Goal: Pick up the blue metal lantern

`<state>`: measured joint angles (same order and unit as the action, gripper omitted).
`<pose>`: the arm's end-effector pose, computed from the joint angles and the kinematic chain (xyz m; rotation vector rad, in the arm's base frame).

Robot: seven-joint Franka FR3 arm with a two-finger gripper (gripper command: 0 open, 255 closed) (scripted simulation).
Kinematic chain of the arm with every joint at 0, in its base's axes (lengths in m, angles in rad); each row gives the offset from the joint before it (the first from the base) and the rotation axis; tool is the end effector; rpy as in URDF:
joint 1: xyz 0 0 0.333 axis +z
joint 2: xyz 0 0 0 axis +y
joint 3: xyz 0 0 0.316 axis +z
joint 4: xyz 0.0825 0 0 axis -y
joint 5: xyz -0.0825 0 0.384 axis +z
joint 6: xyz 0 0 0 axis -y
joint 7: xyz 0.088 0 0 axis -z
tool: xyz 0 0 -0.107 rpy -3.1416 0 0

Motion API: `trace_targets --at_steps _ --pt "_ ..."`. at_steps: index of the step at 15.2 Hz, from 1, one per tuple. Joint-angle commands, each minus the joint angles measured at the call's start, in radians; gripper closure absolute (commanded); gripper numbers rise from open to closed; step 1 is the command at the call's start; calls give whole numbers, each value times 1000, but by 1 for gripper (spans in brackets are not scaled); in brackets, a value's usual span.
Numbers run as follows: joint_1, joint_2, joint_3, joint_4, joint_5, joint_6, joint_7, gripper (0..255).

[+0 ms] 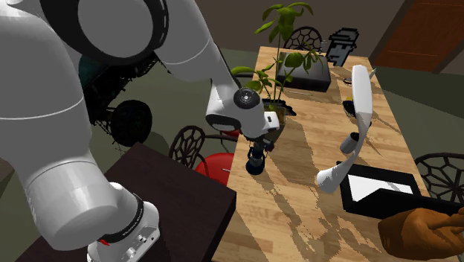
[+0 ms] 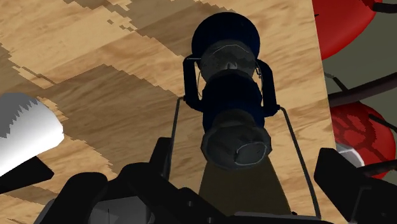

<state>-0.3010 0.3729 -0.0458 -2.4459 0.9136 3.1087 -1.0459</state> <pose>0.4246 -0.2258 0.1727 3.0296 -0.3110 0.4552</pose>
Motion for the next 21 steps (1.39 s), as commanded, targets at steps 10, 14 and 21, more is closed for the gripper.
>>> trace_targets --at_steps 10,14,21 --pt "-120 74 132 37 92 63 -107 255" --pt "-120 75 132 38 92 63 -107 255" --pt "36 -25 -41 -13 -26 -18 27 255"
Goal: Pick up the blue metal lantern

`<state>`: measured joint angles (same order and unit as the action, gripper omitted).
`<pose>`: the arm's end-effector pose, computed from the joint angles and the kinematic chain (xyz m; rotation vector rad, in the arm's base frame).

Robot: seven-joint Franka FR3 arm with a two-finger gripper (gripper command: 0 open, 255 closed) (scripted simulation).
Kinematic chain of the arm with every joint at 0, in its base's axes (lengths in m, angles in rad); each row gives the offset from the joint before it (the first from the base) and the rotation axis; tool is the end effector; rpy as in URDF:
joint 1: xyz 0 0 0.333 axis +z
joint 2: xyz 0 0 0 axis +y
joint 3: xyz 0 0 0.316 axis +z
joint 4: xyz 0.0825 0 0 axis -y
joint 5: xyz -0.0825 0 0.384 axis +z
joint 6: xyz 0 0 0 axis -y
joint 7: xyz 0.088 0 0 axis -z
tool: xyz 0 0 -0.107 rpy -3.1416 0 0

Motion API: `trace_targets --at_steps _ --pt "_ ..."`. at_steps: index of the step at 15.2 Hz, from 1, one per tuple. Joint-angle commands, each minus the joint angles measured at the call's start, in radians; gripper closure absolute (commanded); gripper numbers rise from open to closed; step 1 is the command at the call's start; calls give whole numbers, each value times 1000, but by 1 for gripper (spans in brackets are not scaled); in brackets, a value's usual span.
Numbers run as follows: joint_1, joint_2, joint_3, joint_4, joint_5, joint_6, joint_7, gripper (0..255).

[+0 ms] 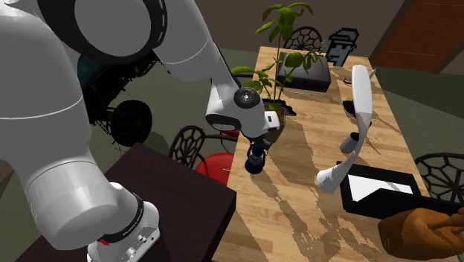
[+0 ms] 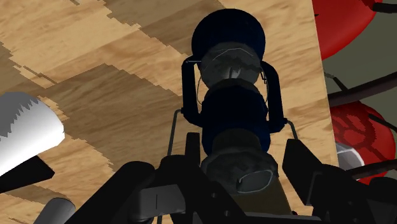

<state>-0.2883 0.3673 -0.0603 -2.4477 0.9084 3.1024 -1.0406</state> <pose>0.4246 -0.2262 0.1748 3.0295 -0.3101 0.4551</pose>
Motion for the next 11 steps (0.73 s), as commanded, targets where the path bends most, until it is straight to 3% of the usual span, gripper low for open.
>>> trace_targets --at_steps 1,9,11 --pt "47 -35 -54 -19 -45 -23 46 255" --pt "219 -157 -263 -71 -275 -108 254 255" --pt "221 -159 -266 -72 -281 -109 258 255"
